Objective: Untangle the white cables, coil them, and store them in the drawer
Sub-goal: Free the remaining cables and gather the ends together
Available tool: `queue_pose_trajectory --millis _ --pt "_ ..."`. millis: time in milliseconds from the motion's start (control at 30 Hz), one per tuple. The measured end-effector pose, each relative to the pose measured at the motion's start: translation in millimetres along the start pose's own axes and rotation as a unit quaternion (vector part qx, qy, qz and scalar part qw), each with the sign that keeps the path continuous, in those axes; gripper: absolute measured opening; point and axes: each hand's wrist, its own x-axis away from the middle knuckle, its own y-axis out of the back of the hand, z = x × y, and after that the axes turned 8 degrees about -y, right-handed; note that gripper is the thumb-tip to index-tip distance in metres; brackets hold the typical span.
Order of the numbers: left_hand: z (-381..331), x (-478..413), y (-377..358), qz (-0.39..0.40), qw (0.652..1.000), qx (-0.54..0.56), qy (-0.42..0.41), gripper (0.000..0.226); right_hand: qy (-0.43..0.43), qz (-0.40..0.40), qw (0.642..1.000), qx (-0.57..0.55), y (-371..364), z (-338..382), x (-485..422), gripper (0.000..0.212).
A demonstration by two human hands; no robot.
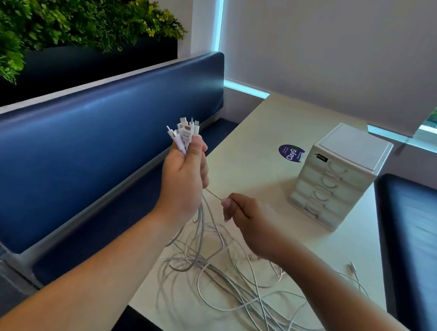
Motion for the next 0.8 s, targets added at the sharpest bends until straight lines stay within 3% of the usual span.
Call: queue_pose_trajectory --millis 433,800 --pt "-37 -38 33 -0.117 0.988 -0.018 -0.100 0.029 -0.012 -0.018 0.996 0.085 20 -68 -2 0.034" --pt "-61 -54 70 -0.206 0.969 -0.027 -0.130 0.030 -0.057 -0.027 0.986 0.157 39 -123 14 0.034"
